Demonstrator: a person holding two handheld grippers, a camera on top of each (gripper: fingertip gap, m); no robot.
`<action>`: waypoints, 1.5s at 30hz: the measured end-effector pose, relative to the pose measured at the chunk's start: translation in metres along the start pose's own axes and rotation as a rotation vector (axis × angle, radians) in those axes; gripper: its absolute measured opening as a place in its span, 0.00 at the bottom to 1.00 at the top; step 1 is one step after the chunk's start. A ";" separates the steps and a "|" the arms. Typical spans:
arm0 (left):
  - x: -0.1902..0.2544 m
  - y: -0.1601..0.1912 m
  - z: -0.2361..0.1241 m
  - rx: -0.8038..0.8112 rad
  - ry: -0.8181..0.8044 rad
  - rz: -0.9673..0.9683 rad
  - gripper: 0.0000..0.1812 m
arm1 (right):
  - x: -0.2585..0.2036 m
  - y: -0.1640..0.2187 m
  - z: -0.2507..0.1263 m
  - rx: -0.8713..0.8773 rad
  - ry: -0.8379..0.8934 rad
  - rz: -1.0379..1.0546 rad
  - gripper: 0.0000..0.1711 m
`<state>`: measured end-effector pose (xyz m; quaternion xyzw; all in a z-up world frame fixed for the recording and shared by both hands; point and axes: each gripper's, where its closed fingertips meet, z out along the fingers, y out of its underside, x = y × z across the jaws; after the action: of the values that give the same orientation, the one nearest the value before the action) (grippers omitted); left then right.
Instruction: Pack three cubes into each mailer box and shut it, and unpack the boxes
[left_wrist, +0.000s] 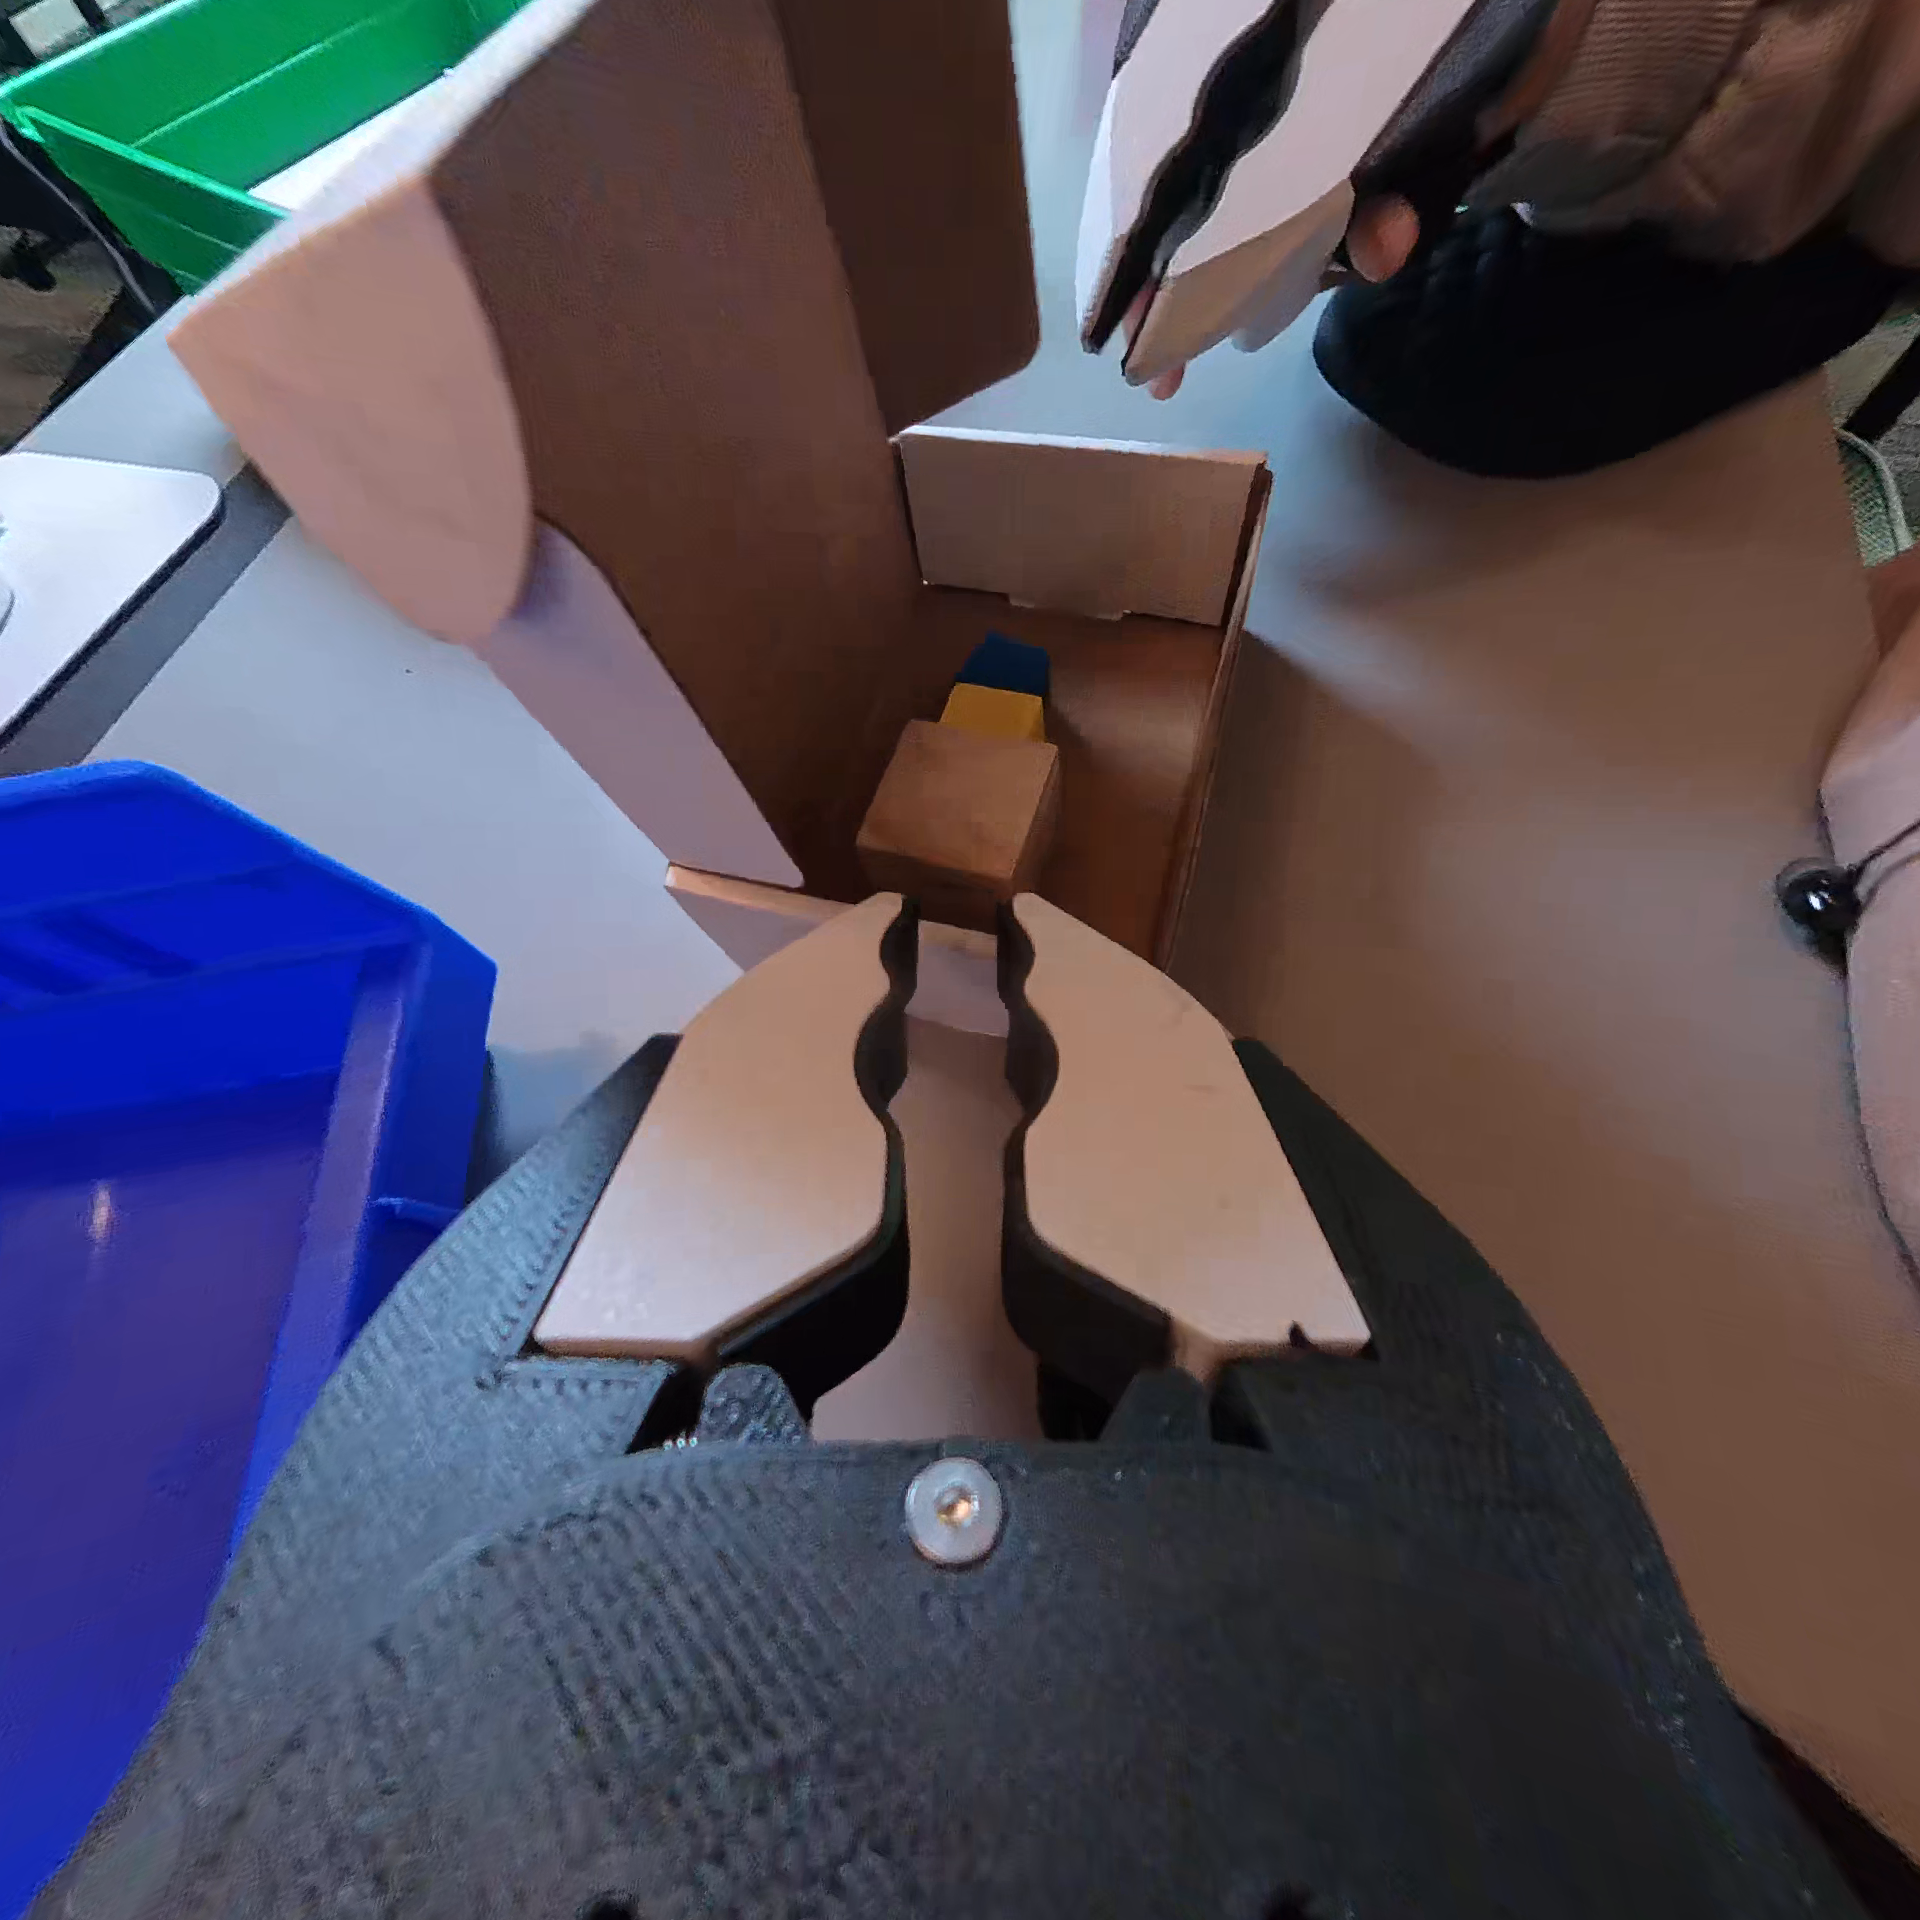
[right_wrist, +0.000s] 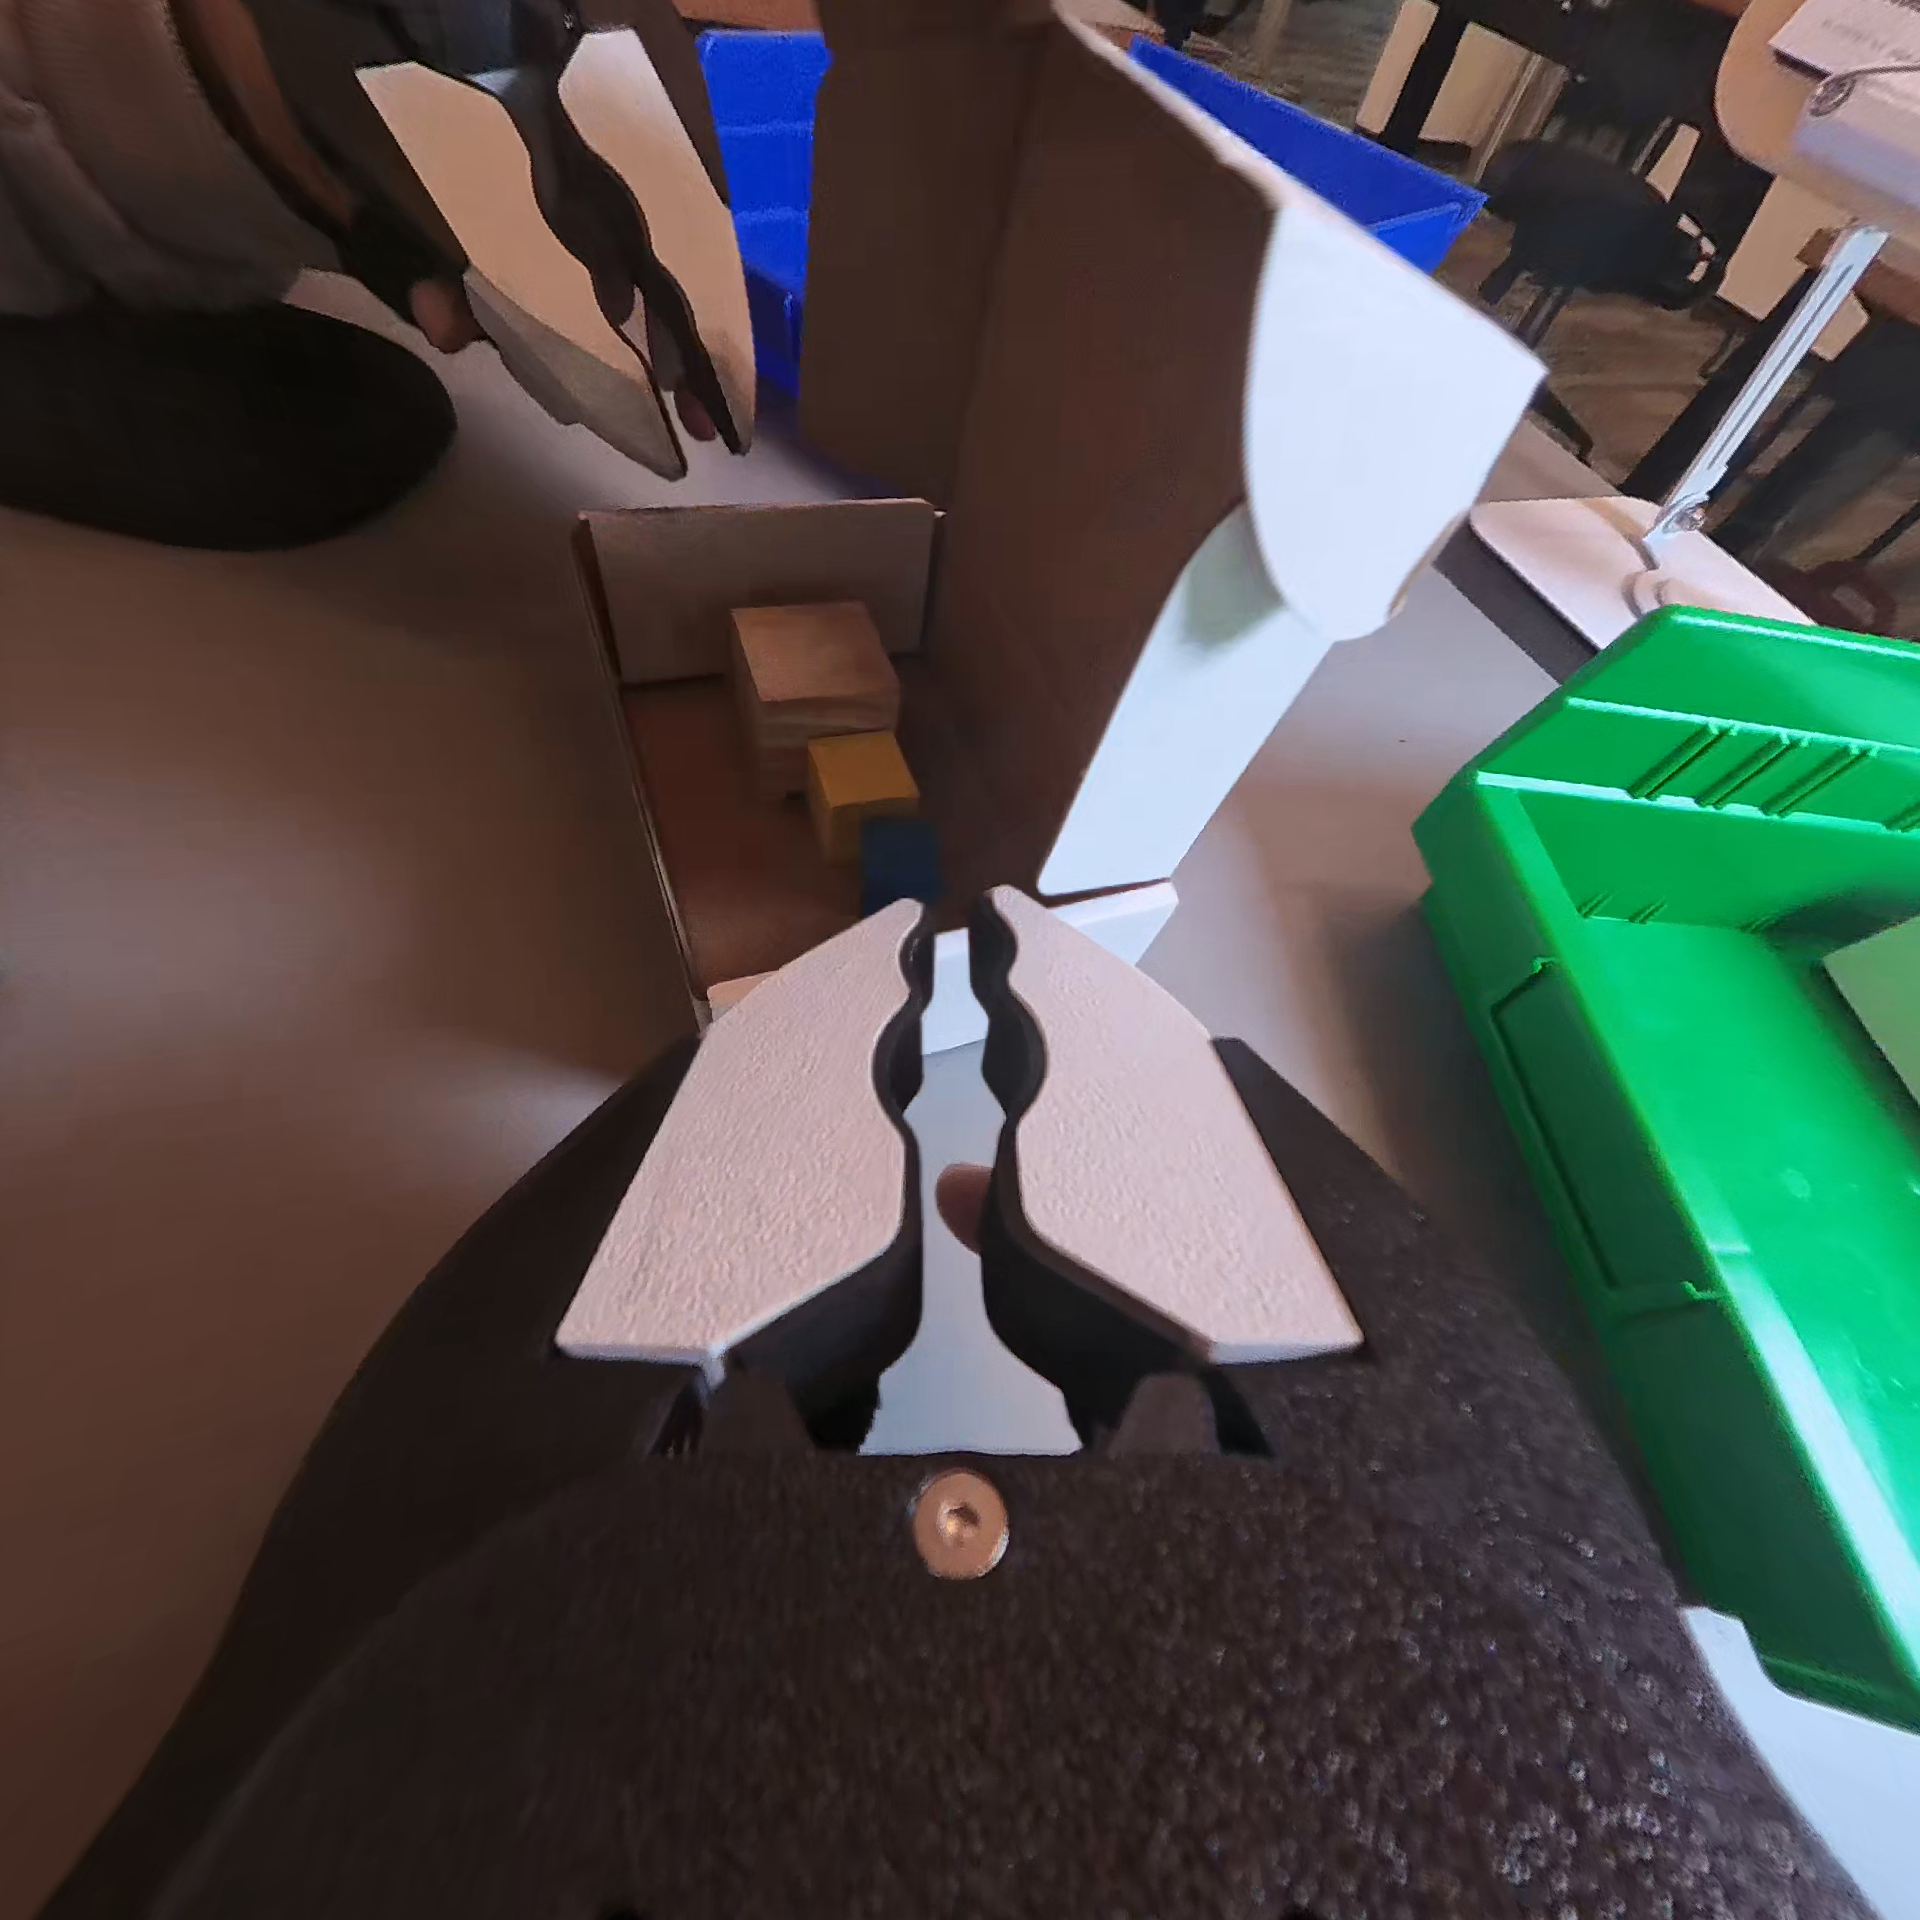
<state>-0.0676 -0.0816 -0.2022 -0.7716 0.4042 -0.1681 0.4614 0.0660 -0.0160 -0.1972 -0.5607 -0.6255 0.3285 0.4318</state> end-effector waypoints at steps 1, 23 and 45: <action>0.000 -0.001 -0.003 0.002 0.010 0.004 0.08 | -0.001 0.000 -0.001 -0.001 -0.015 0.004 0.06; -0.034 -0.024 0.016 0.005 0.373 0.167 0.26 | 0.031 -0.025 0.018 -0.131 -0.442 -0.116 0.25; 0.033 -0.028 -0.041 -0.046 0.321 0.294 0.32 | -0.036 -0.014 -0.027 -0.244 -0.430 -0.285 0.35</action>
<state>-0.0603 -0.1241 -0.1610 -0.6781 0.5845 -0.2106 0.3928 0.0852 -0.0554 -0.1800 -0.4325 -0.8101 0.2982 0.2604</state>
